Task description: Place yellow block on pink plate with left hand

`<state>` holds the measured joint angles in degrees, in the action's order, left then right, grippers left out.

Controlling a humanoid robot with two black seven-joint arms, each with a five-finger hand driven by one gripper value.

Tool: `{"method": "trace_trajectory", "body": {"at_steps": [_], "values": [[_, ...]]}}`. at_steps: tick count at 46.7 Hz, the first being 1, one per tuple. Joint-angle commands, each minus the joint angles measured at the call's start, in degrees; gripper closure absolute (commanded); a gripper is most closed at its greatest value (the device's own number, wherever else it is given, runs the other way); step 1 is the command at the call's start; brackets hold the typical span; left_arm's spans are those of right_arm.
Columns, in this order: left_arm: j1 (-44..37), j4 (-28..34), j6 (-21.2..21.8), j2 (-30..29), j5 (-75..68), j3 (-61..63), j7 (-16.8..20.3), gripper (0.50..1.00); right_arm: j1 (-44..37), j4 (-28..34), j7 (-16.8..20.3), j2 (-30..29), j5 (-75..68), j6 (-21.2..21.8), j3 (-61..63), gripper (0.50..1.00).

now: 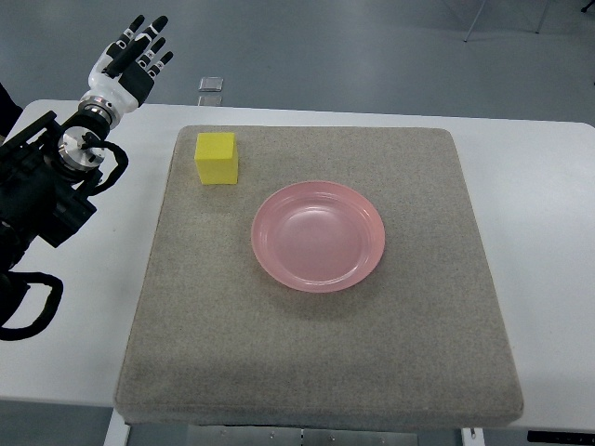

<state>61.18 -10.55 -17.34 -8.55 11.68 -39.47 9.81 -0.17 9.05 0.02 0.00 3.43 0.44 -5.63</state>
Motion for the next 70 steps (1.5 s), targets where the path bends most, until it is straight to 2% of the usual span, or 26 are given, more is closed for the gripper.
{"method": "trace_trajectory", "body": {"at_steps": [1,70], "values": [[-0.01,0.00,0.02,0.11,0.10,0.01,0.03,0.508,0.00,0.00,-0.02,0.00,0.00,0.00,0.00,0.576],[-1.59,0.00,0.38,-0.07,0.01,0.36,0.03,0.508,0.00,0.00,-0.02,0.00,0.00,0.00,0.00,0.576]]}}
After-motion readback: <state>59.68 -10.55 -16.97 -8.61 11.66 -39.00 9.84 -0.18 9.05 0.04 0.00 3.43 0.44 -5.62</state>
